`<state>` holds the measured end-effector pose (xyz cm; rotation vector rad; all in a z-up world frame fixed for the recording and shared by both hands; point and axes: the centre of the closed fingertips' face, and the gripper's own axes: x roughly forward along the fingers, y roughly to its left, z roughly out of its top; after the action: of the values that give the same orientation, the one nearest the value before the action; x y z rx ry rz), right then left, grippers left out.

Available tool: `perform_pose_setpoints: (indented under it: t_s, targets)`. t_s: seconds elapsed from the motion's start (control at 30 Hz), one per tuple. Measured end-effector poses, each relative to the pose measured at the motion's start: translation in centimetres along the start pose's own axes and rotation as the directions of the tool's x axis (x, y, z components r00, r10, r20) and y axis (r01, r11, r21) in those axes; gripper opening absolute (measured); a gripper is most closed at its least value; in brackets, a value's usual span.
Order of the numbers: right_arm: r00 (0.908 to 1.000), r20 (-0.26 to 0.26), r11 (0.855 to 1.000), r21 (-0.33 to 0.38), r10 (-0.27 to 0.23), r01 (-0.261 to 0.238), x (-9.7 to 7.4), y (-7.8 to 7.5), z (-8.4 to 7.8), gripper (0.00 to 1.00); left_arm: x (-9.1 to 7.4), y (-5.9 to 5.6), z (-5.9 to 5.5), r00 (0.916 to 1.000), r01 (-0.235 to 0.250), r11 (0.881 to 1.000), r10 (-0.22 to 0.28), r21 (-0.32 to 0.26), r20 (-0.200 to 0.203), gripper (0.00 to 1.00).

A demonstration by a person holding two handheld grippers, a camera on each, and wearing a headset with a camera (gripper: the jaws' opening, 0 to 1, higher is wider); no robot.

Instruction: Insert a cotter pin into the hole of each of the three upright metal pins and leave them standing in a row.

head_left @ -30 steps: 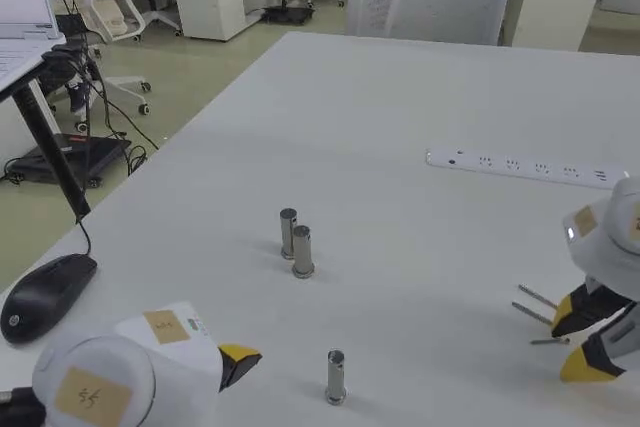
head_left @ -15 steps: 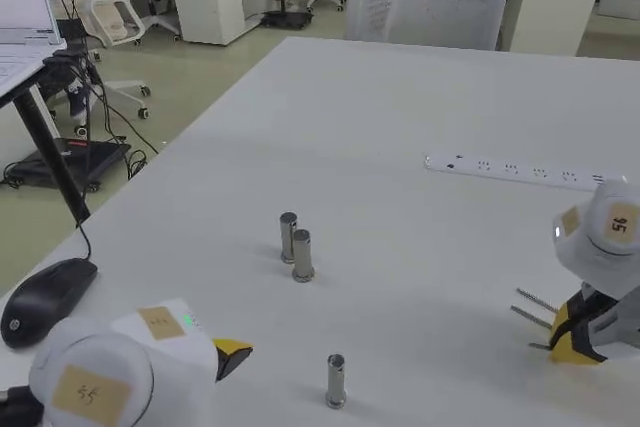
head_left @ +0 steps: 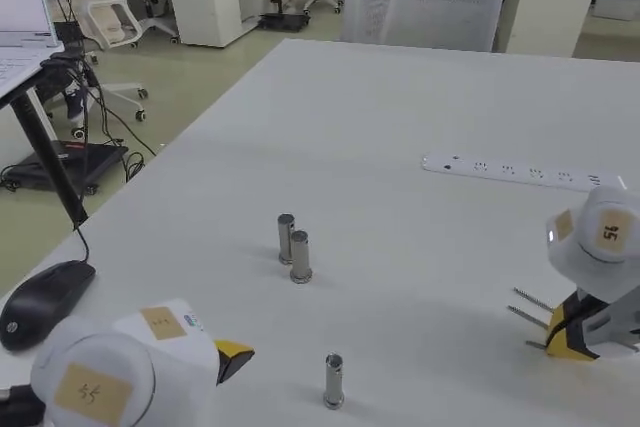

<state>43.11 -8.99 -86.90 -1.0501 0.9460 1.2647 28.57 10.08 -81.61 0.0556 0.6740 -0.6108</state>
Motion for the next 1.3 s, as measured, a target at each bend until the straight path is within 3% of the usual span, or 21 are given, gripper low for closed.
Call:
perform_pose_setpoints:
  t_s: [0.8,1.13,1.3]
  targets:
    - [0.9969,0.052,0.998,0.038,-0.059,0.057,-0.3,0.0,-0.3,0.02,0.3,-0.5,0.2,0.9998,0.019,1.0,-0.019,0.009,0.002,0.88]
    - [0.992,0.082,0.995,0.006,-0.096,0.096,-1.4,0.5,0.8,0.02,0.3,-0.5,0.6,0.9996,0.024,1.0,-0.024,0.011,0.01,0.86]
    - [0.9837,0.114,0.99,-0.016,-0.139,0.142,-2.3,0.5,1.9,0.02,0.2,-0.5,1.5,0.999,0.031,0.999,-0.031,0.01,0.033,0.85]
